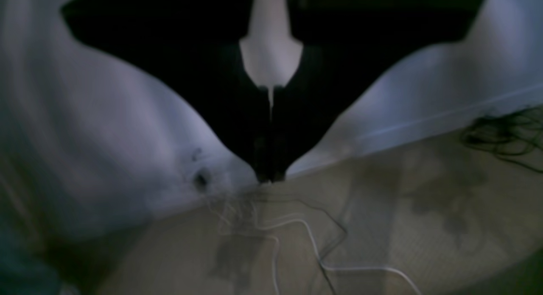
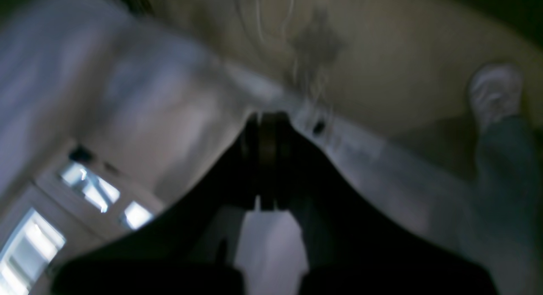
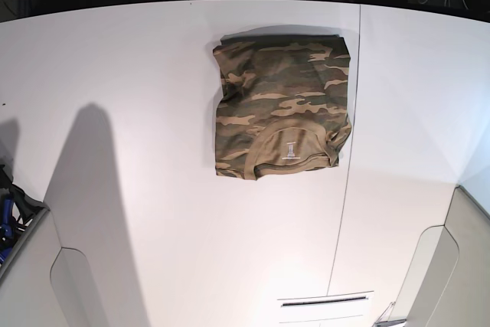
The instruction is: Fold the T-shirt properly
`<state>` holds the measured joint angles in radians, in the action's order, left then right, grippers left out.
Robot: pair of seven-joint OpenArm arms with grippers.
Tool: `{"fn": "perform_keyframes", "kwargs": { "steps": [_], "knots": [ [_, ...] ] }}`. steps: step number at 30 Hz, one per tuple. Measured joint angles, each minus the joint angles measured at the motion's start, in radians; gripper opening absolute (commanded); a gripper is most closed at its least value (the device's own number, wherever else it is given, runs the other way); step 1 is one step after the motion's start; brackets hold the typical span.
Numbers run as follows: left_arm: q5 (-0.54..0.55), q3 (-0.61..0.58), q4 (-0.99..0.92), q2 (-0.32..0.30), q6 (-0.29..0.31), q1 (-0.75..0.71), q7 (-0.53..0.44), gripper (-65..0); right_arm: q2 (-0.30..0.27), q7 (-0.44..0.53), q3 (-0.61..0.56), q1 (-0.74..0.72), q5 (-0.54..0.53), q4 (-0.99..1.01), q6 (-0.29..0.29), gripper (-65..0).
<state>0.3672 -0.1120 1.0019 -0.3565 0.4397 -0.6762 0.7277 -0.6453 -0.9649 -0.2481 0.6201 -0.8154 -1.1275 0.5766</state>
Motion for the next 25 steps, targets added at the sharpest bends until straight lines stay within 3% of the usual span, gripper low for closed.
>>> {"fn": "perform_keyframes", "kwargs": {
  "steps": [4,9,13,25],
  "knots": [
    [0.006,-0.157,-0.113,0.003,-0.11,0.11,-0.046,-65.0,0.006,0.011,-0.112,-0.075,0.075,0.071,-0.008,-65.0],
    [0.003,-0.321,-0.198,0.0,-0.233,0.182,-0.095,-65.0,0.084,0.022,-0.127,-0.125,0.257,0.129,-0.132,-65.0],
    [0.007,-0.391,-0.203,0.027,-0.238,0.216,-0.097,-65.0,0.14,0.051,-0.13,-0.151,0.327,0.147,-0.208,-65.0],
    [0.005,-0.397,-0.203,0.096,-0.214,0.261,-0.161,-65.0,0.26,0.109,-0.129,-0.238,0.39,0.154,-0.218,-65.0]
  ]
}}
